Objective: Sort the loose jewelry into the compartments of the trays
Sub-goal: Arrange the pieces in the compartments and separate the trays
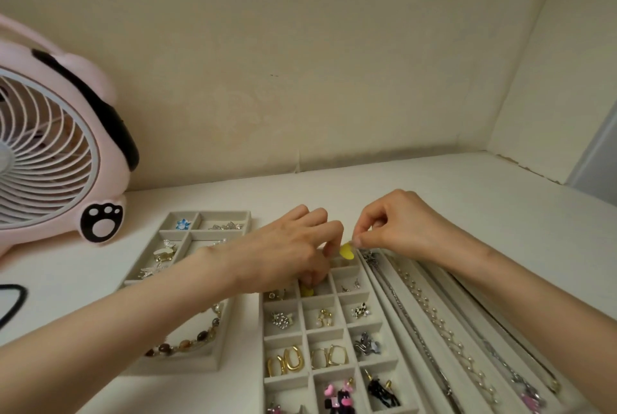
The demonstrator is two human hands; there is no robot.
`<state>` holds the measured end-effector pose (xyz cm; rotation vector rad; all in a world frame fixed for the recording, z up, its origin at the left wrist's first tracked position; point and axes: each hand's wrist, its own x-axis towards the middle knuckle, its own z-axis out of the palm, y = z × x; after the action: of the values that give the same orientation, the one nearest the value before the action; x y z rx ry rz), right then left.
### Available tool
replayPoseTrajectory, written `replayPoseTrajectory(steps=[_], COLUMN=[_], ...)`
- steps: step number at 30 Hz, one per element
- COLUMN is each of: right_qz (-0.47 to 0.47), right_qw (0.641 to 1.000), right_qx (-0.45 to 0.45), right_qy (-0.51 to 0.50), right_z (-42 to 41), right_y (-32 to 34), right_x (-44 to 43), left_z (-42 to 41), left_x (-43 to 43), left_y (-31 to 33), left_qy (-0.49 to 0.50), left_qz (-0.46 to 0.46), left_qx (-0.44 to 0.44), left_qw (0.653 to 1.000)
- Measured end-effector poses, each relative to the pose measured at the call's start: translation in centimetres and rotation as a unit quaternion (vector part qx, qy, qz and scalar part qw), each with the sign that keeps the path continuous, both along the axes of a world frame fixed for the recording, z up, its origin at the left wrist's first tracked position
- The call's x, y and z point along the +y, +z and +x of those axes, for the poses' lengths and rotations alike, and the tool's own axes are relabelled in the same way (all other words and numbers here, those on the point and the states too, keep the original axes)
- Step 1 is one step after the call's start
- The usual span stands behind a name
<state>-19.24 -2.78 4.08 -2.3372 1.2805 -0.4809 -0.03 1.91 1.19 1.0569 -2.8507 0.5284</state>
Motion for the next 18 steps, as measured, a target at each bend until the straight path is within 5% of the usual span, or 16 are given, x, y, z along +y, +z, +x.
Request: replayPoseTrajectory(steps=[8, 18], right_qz=[-0.025, -0.045], right_qw=[0.996, 0.981], right_qx=[0.062, 0.164], right_qy=[0.059, 0.093], right_z=[2.4, 3.6], right_y=[-1.1, -0.5], right_x=[1.4, 1.5], left_z=[4.3, 5.7], left_x=[0.8, 3.6], left_y=[0.2, -1.2], left_qy=[0.117, 0.177], left_qz=[0.003, 0.058], left_qx=[0.218, 0.209], left_qw=[0.969, 0.96])
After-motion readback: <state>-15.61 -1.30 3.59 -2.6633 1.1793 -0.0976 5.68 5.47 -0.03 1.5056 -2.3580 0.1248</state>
